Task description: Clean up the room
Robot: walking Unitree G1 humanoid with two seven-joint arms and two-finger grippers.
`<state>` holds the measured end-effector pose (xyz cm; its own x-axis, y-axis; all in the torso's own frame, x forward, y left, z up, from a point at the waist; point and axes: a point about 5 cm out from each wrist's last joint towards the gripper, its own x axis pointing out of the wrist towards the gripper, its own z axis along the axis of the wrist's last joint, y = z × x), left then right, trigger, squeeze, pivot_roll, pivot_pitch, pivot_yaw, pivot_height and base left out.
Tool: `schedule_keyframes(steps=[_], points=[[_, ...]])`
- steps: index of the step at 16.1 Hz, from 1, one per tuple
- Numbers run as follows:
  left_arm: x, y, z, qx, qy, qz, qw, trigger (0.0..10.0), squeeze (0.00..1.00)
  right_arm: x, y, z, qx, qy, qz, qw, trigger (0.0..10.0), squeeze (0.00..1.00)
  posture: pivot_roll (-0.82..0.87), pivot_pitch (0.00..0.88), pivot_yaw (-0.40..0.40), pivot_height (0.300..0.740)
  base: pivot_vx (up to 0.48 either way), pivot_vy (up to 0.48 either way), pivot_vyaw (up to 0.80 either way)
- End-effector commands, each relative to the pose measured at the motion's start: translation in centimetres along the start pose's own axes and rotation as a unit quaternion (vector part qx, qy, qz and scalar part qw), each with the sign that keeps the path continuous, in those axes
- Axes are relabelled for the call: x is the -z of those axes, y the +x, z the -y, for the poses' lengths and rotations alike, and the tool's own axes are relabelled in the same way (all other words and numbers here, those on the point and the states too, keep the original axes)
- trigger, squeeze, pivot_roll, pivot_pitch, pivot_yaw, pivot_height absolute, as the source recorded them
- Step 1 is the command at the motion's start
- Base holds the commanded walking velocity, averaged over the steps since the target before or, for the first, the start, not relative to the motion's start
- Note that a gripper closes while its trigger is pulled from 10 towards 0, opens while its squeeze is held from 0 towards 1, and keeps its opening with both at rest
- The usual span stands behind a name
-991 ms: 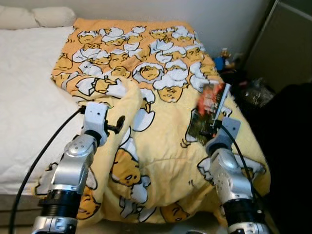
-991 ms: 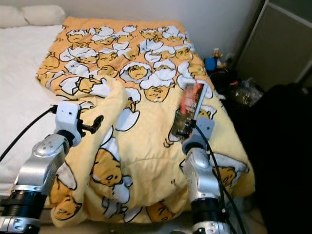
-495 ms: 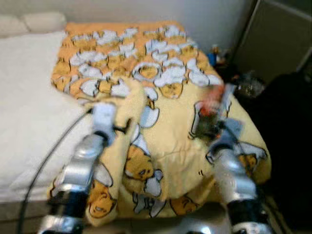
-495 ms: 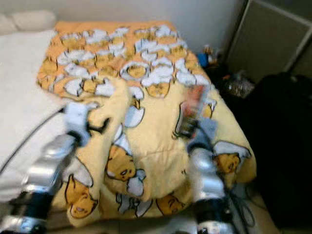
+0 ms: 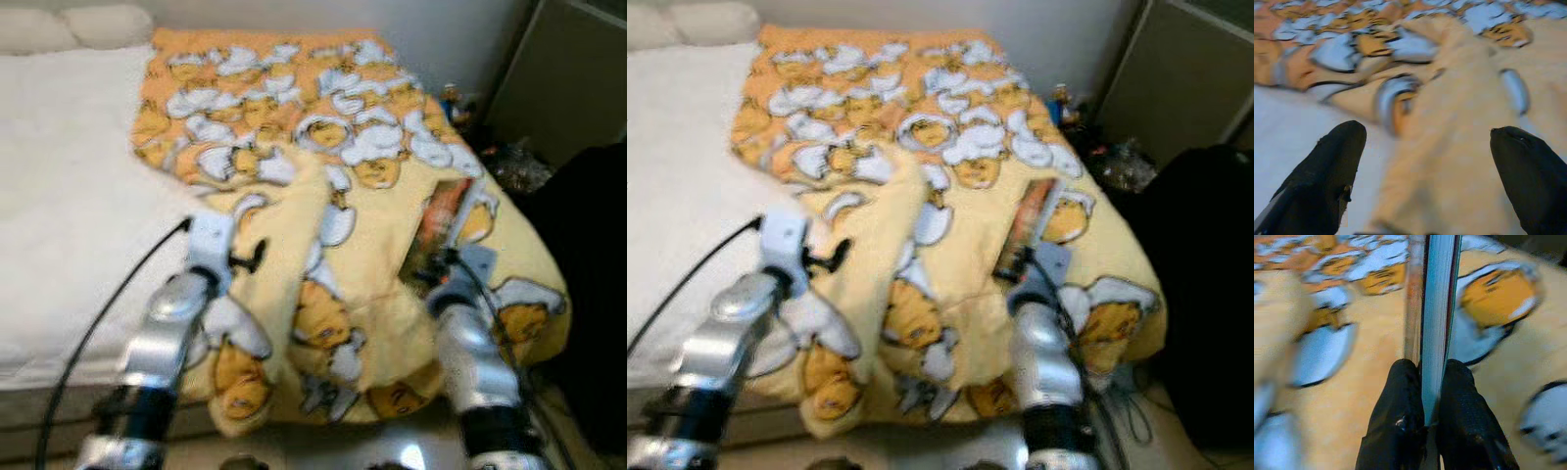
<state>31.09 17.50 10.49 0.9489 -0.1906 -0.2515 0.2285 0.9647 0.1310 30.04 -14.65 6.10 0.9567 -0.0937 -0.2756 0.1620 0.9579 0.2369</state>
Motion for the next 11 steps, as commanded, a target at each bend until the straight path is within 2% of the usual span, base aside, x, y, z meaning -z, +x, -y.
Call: schedule_keyframes(steps=[1,11], points=[[-0.70,0.21,0.48,0.006,0.000,0.013,1.000,10.0,0.00,-1.59,0.22,0.06,-0.005,-0.009,0.034,0.999,10.0,0.00,-0.03,0.000,-0.017,0.740,0.000,0.360,0.00],[-0.71,0.20,0.62,0.008,0.003,0.013,1.000,10.0,0.00,-1.53,0.15,0.00,-0.007,-0.009,0.033,0.999,10.0,0.00,-0.02,0.000,-0.021,0.740,0.000,0.357,0.00]])
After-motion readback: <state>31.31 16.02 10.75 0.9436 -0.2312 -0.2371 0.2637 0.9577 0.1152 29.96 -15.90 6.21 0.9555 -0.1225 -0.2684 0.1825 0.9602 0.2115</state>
